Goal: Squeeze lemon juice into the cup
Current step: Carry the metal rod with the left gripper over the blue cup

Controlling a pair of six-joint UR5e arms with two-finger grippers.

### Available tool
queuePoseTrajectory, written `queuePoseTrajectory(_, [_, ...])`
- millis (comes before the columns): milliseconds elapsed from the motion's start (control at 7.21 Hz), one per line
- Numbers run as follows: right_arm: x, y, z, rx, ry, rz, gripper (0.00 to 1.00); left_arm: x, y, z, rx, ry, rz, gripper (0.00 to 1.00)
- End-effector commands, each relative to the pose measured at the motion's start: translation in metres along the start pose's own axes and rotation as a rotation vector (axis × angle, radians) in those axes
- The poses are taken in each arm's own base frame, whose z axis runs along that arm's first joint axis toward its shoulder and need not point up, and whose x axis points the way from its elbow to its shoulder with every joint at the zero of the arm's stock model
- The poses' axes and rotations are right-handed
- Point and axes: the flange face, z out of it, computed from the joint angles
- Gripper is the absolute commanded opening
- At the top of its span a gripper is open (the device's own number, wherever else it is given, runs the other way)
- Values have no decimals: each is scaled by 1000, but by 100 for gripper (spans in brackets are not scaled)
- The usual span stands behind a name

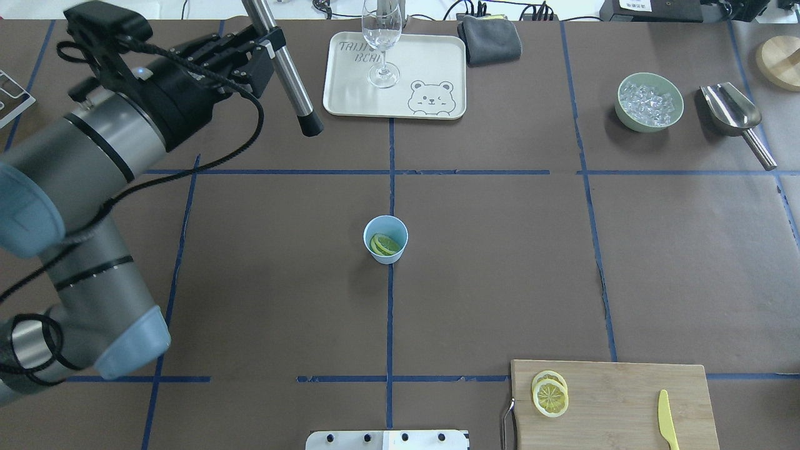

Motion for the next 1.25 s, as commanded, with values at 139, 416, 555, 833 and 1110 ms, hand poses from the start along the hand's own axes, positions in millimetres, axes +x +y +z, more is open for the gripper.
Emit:
queuePoseTrajectory(139, [-1, 0, 0, 1, -14, 2, 100, 69, 78, -33, 40, -82, 34, 0])
queuePoseTrajectory(416, [2, 2, 2, -4, -13, 6, 100, 89, 111, -33, 13, -76, 50, 0])
queuePoseTrajectory(555, [6, 7, 6, -12, -10, 12, 100, 91, 119, -34, 14, -85, 72, 0])
queuePoseTrajectory(833, [6, 8, 6, -12, -8, 14, 100, 104, 125, -29, 8, -76, 155, 0])
queuePoseTrajectory(1110, [6, 8, 5, -11, -8, 13, 100, 116, 145, -10, -1, -79, 162, 0])
